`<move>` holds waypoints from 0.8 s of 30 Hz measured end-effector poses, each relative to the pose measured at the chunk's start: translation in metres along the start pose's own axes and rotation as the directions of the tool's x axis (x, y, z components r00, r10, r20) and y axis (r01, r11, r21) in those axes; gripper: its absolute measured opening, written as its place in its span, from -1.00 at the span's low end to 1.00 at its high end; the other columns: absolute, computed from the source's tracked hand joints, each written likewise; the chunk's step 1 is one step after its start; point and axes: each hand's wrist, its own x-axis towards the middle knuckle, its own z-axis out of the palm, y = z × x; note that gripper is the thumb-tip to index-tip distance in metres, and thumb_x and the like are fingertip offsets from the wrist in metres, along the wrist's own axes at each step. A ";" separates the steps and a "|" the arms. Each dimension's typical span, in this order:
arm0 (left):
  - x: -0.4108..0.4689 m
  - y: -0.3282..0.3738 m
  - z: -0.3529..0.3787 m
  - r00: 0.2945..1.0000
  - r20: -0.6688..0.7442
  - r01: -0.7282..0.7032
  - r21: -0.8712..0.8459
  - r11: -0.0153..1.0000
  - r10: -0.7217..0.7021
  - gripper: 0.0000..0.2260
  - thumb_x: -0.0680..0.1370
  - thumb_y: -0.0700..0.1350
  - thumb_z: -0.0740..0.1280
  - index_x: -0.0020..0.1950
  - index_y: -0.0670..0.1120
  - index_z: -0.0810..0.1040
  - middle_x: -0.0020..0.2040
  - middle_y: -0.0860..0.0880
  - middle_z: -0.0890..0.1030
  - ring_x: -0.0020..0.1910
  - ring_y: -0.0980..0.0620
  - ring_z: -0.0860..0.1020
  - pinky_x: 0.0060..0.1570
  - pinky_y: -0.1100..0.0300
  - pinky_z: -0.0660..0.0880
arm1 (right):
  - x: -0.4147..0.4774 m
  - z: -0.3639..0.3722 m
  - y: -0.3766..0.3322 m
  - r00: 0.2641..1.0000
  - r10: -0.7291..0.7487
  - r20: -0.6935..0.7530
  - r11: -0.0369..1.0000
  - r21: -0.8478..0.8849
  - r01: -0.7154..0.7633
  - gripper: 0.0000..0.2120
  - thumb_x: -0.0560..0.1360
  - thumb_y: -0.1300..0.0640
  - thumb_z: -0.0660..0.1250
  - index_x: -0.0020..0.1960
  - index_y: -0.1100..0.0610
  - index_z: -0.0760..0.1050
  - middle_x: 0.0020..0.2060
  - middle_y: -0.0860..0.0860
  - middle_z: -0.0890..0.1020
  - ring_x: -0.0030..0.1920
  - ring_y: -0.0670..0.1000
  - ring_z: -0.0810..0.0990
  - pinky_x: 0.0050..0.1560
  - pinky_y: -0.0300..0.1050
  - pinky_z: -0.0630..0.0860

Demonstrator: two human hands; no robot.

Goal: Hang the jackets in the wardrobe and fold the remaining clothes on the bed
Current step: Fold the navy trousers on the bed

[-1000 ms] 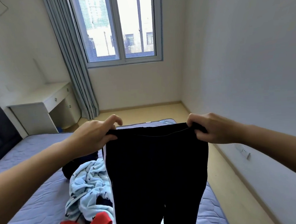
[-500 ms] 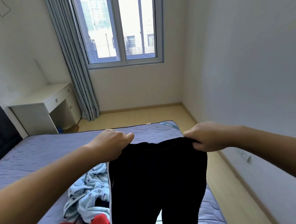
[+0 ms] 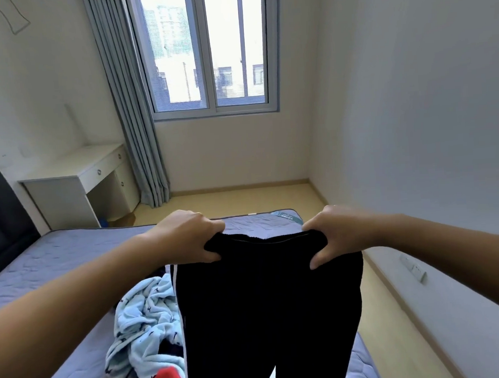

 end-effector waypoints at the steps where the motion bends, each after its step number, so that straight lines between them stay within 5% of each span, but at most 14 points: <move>1: -0.001 -0.001 -0.001 1.000 -0.025 -0.019 0.008 1.000 0.020 -0.68 0.45 0.26 0.23 -0.04 0.04 0.35 -0.27 0.01 0.55 -0.30 -0.08 0.50 -0.36 0.15 0.22 | 0.000 -0.002 0.001 1.000 0.003 -0.004 1.000 -0.001 -0.003 -0.64 0.30 -0.27 0.40 -0.33 -0.06 0.32 -0.43 -0.12 0.46 -0.37 -0.15 0.46 -0.32 -0.15 0.42; 5: -0.002 -0.012 -0.013 0.971 -0.216 -0.097 0.020 0.995 0.099 -0.73 0.52 0.18 0.13 0.06 0.02 0.28 -0.37 0.05 0.44 -0.40 -0.10 0.51 -0.39 0.17 0.23 | -0.002 -0.034 0.009 1.000 0.012 -0.019 0.999 0.046 -0.011 -0.77 0.38 -0.03 0.40 -0.35 -0.10 0.37 -0.44 -0.15 0.49 -0.35 -0.18 0.48 -0.34 -0.26 0.40; 9: 0.002 -0.033 -0.033 0.985 -0.153 -0.080 -0.001 0.997 0.079 -0.84 0.63 0.12 0.03 0.12 0.08 0.24 -0.28 0.06 0.49 -0.27 -0.08 0.56 -0.34 0.13 0.33 | -0.008 -0.064 0.019 1.000 -0.018 0.013 0.992 0.124 0.016 -0.67 0.47 0.15 0.39 -0.33 -0.20 0.40 -0.40 -0.25 0.51 -0.29 -0.25 0.49 -0.27 -0.35 0.37; 13: 0.001 -0.044 -0.055 0.978 -0.188 -0.128 -0.183 0.975 0.093 -0.92 0.62 -0.10 0.17 0.02 0.02 0.45 -0.15 0.08 0.59 -0.15 0.01 0.55 -0.09 0.11 0.48 | -0.017 -0.083 0.027 0.980 -0.053 -0.192 0.929 0.350 0.119 -0.79 0.47 0.26 0.40 -0.18 -0.05 0.57 -0.33 -0.15 0.60 -0.29 -0.16 0.54 -0.21 -0.28 0.45; 18: 0.010 -0.033 -0.086 0.849 -0.526 -0.242 -0.308 0.920 0.047 -0.75 0.46 -0.37 0.36 -0.25 -0.03 0.50 -0.19 0.08 0.57 -0.12 0.03 0.51 0.04 0.11 0.45 | -0.020 -0.086 0.015 0.877 -0.063 -0.476 0.488 0.752 0.443 -0.91 0.45 0.31 0.40 -0.07 0.17 0.60 -0.23 0.01 0.63 -0.17 -0.04 0.62 -0.14 -0.26 0.54; 22: 0.012 -0.006 -0.089 0.746 -0.664 -0.210 -0.302 0.930 -0.047 -0.76 0.38 -0.34 0.45 -0.29 0.00 0.56 0.01 0.03 0.54 0.01 0.02 0.50 0.03 -0.01 0.46 | -0.010 -0.061 -0.003 0.898 -0.085 -0.431 0.103 0.893 0.439 -0.88 0.45 0.34 0.25 -0.05 0.23 0.52 -0.22 0.05 0.62 -0.20 -0.03 0.61 -0.15 -0.24 0.54; 24: 0.013 0.008 -0.086 0.731 -0.678 -0.250 -0.364 0.897 -0.072 -0.75 0.37 -0.38 0.47 -0.31 -0.04 0.58 0.00 0.00 0.52 -0.10 0.04 0.53 -0.11 0.02 0.53 | -0.003 -0.050 -0.012 0.899 -0.104 -0.425 0.038 0.902 0.430 -0.88 0.45 0.34 0.23 -0.02 0.28 0.45 -0.17 0.08 0.58 -0.15 -0.01 0.58 -0.09 -0.22 0.53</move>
